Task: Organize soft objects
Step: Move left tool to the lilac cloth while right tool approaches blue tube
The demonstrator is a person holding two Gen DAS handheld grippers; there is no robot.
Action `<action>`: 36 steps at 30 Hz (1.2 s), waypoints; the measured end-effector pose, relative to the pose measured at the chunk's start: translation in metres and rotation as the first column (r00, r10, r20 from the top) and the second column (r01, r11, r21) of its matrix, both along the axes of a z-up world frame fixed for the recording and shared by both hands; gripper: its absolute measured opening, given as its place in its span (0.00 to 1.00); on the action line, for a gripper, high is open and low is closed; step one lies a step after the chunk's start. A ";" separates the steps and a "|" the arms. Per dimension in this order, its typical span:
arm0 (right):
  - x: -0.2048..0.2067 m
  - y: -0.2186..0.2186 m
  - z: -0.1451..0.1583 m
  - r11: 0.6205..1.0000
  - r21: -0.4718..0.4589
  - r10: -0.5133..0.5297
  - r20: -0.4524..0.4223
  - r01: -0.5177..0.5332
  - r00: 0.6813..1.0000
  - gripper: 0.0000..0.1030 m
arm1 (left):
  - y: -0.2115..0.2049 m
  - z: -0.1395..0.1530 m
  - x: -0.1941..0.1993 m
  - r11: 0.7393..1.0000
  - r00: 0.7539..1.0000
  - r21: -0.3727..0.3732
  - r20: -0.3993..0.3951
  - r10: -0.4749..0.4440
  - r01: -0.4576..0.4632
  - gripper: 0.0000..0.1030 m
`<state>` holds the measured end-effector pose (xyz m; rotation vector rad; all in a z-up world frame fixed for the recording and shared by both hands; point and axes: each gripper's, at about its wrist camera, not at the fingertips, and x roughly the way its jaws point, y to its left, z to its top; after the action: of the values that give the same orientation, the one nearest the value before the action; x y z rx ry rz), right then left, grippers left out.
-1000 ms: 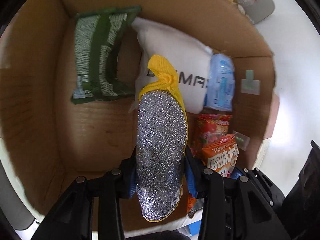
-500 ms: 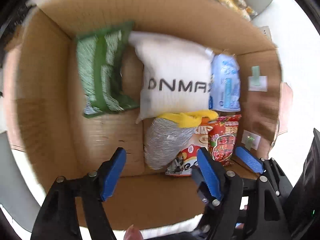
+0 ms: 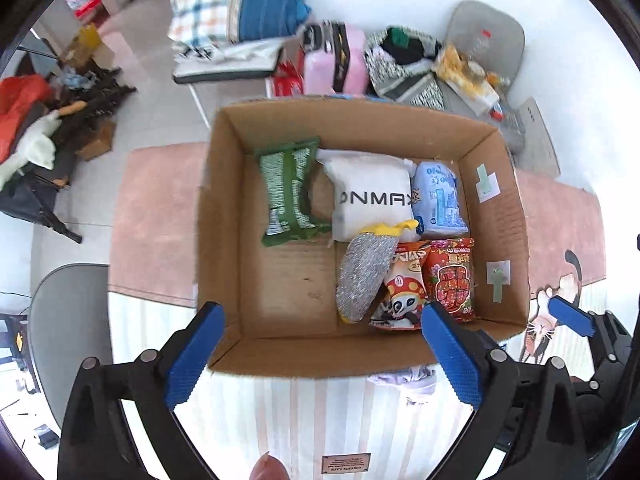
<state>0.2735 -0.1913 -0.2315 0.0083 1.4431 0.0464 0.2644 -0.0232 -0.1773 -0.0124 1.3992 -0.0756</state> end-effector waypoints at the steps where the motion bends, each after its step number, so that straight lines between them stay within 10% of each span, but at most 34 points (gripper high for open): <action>1: -0.006 -0.001 0.005 1.000 -0.002 0.002 0.012 -0.002 1.000 1.00 | -0.001 0.002 -0.007 1.000 1.000 0.010 0.018 0.005 -0.005 0.98; 24: -0.100 -0.011 0.105 0.995 0.098 -0.030 0.239 0.007 0.970 1.00 | -0.003 0.074 -0.096 0.998 0.978 0.028 0.203 0.054 -0.060 0.98; 33: -0.137 -0.098 0.047 0.983 0.067 -0.178 0.096 0.172 0.979 1.00 | -0.048 -0.028 -0.102 0.989 0.994 -0.134 -0.105 0.044 -0.058 0.97; 36: -0.150 -0.134 0.014 0.969 0.064 -0.239 0.016 0.238 0.971 1.00 | -0.067 -0.072 -0.099 0.982 0.978 -0.172 -0.205 0.047 -0.083 0.78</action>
<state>0.1235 -0.3254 -0.2179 0.2313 1.4079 -0.1063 0.1658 -0.0902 -0.2494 -0.2213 1.5881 -0.1494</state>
